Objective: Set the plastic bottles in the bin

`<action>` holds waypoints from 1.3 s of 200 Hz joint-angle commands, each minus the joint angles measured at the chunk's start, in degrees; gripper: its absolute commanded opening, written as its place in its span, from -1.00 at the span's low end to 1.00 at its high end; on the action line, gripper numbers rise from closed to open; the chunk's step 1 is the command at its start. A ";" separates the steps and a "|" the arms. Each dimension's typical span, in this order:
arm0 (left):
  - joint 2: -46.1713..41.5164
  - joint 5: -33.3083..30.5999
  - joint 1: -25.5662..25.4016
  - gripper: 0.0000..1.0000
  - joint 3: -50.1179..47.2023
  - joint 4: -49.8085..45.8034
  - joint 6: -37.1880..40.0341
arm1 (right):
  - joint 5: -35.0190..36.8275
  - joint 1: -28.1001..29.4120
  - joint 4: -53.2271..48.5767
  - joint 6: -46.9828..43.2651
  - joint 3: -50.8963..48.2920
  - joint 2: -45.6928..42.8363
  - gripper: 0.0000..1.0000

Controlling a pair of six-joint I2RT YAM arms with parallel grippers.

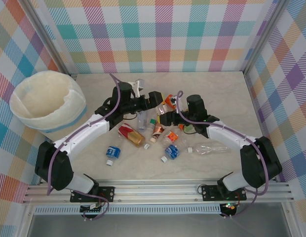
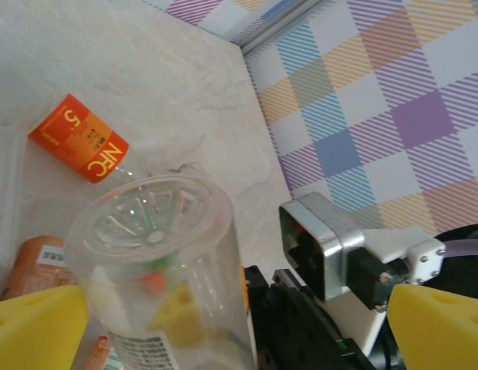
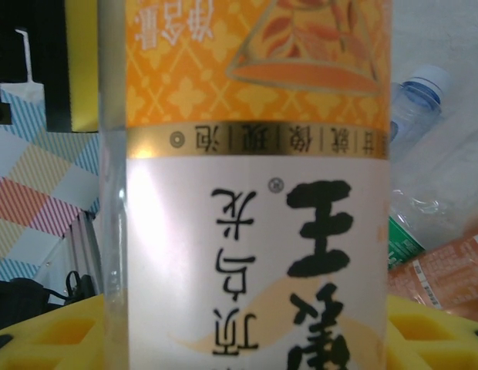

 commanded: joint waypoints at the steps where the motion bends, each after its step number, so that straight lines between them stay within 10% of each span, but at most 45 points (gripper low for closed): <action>1: 1.50 -0.69 -0.88 1.00 3.76 -7.39 4.38 | -4.70 1.25 5.80 1.86 1.09 -0.56 0.13; 155: 1.58 -4.01 -2.18 0.29 5.30 -10.06 4.39 | -9.74 2.67 11.23 3.72 2.58 0.40 0.31; 215: -3.37 -4.41 0.75 0.19 4.59 -8.93 8.33 | -7.91 2.67 10.71 1.21 0.90 -4.38 0.75; 260: -12.50 -28.73 6.89 0.15 4.65 -14.67 11.60 | 11.64 2.63 4.29 -4.76 -3.66 -14.00 0.99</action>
